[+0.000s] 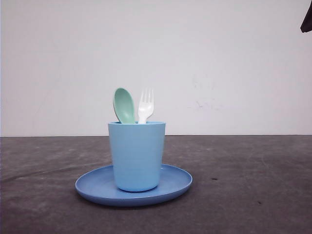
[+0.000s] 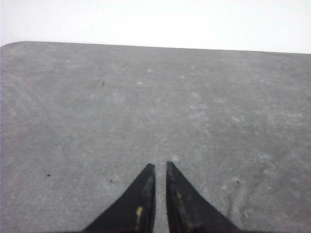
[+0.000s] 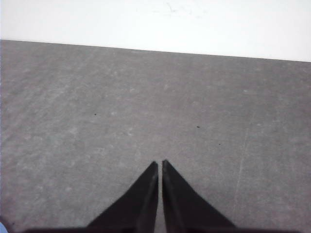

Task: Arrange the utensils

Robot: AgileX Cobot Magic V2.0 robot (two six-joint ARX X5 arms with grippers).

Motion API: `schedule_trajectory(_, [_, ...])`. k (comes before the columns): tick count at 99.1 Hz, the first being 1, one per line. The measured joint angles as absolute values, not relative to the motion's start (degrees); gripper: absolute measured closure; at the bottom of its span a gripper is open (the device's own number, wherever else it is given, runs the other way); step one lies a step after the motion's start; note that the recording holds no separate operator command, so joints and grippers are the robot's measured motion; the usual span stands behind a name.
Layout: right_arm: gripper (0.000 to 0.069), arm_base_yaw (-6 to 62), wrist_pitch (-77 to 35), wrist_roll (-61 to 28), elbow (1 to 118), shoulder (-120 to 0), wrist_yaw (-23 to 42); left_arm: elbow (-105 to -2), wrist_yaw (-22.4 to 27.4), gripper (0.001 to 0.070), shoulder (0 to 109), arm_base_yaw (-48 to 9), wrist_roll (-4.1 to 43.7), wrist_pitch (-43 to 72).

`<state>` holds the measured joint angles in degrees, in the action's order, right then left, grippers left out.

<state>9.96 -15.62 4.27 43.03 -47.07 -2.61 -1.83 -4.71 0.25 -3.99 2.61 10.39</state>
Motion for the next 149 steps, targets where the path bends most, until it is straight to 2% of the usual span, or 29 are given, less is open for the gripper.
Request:
schedule_trajectory(18, [0.0677,8.6,-15.6,3.3,42.5,-45.3,0.7,-1.8,-4.7,0.0695,0.3,-4.0,2.6,10.4])
schedule_trajectory(27, [0.0677,6.9,-14.8,3.2,39.3,-39.9,-0.3,-1.8,-4.7,0.0695,0.3,-4.0,2.6,10.4])
schedule_trajectory(42, [0.0677,5.7,-14.4,3.3,27.9,-28.6,-4.3,-1.8,-4.7,0.0695,0.3,-4.0,2.6,10.4])
schedule_trajectory(64, [0.0677,5.6,-14.0,3.4,8.7,-10.9,-4.1,-1.8,-4.7,0.0695,0.3,-4.0,2.6,10.4])
schedule_trajectory(78, [0.0677,5.6,-12.7,3.5,2.0,-3.7,-2.9,-1.8,-4.7,0.0695,0.3,-4.0,2.6,10.4])
schedule_trajectory(101, [0.0677,5.1,-10.4,3.6,1.2,-0.3,-0.4,-1.8,-4.7,0.0695,0.3,-4.0,2.6,10.4])
schedule_trajectory(149, [0.0677,4.8,-9.6,3.6,1.0,-0.3,-0.4,-1.8,-4.7,0.0695,0.3,-4.0,2.6,10.4])
